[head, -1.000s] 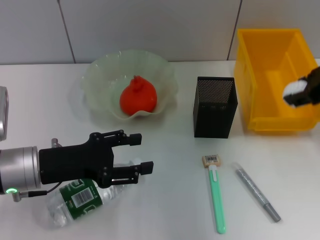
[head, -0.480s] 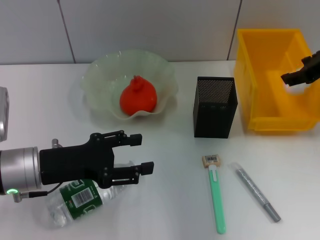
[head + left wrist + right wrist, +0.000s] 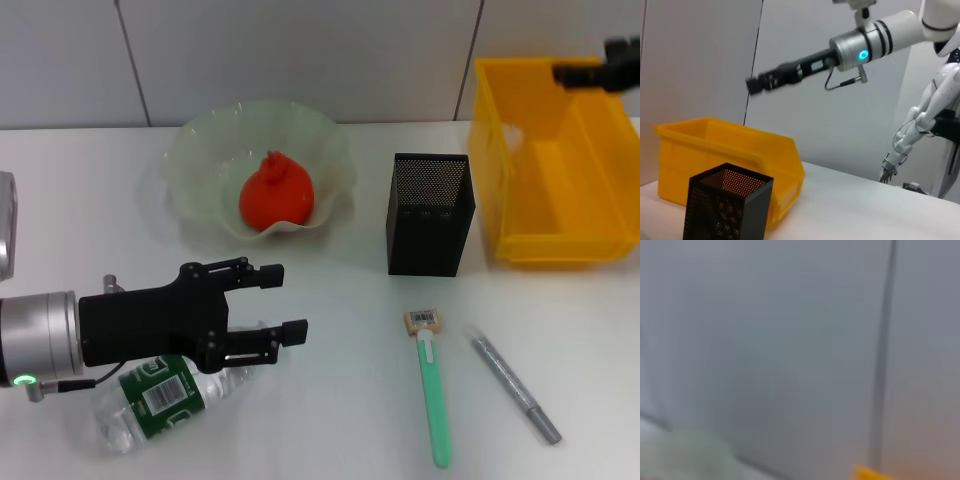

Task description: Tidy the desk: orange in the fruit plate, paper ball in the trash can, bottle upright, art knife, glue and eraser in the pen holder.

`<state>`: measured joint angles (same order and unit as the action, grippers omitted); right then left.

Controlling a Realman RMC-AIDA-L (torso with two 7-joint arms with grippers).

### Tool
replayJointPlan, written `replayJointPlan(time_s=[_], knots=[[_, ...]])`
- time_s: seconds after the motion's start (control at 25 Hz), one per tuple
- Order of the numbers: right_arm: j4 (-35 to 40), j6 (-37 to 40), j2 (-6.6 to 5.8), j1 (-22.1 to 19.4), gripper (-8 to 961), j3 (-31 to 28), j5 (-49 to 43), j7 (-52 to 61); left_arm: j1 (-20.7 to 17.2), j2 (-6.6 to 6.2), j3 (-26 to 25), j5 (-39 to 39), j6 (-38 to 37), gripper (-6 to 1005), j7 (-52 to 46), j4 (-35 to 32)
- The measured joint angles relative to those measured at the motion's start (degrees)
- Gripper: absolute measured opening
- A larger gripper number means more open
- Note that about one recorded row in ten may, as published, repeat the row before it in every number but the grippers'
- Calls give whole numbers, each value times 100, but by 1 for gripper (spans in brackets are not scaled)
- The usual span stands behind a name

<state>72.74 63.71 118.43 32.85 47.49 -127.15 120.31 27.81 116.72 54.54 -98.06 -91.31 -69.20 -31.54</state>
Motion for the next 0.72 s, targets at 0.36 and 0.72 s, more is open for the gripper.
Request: replayJointPlan(time_s=[0.36,0.72], knots=[[-1853,2334,-348,-810,783,-192,4281,-2796,103,-13,-6,2,54,760,-44,-27],[-3623,3754,-791,-736,783,-150,2445,-3683,149,-103,32,-14,63,759,-251,-16]])
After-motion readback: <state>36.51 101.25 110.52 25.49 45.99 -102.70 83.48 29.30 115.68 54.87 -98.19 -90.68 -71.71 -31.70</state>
